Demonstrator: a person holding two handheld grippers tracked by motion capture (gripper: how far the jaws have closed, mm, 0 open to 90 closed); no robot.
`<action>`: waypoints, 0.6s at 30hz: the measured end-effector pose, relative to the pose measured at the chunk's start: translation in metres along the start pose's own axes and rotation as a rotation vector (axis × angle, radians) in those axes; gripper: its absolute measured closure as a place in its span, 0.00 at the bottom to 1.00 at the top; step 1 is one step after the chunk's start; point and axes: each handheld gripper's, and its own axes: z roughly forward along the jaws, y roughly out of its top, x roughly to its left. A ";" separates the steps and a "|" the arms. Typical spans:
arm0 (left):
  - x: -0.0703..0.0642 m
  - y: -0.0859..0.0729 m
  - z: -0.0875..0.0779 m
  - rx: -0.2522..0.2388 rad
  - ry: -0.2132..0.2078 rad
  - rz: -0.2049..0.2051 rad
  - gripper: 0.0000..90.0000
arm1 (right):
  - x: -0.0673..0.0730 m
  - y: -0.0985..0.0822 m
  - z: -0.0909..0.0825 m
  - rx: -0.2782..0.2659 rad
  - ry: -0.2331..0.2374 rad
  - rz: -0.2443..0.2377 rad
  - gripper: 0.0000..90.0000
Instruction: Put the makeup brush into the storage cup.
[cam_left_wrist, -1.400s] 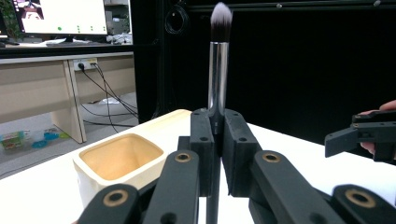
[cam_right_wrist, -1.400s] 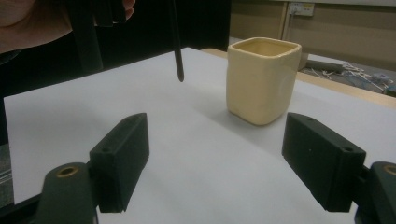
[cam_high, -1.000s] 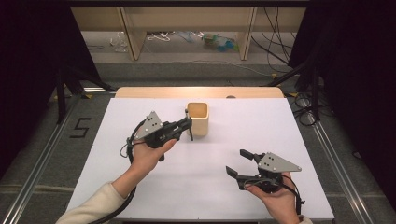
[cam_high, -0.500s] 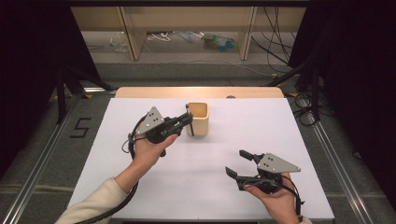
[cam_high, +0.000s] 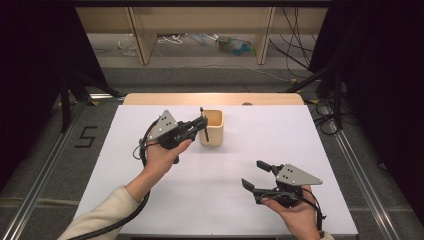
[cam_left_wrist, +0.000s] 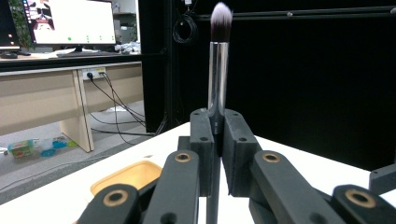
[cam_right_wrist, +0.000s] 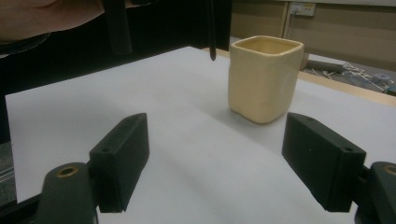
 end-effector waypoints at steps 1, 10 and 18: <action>0.001 0.000 0.001 -0.001 0.003 -0.003 0.93 | 0.000 0.000 0.000 0.000 -0.001 0.000 0.27; 0.003 0.002 0.004 -0.001 0.010 -0.008 0.93 | 0.000 0.000 0.000 -0.001 -0.002 0.000 0.27; 0.004 0.006 0.006 -0.003 0.012 0.000 0.93 | 0.000 0.000 0.000 0.000 -0.002 -0.001 0.27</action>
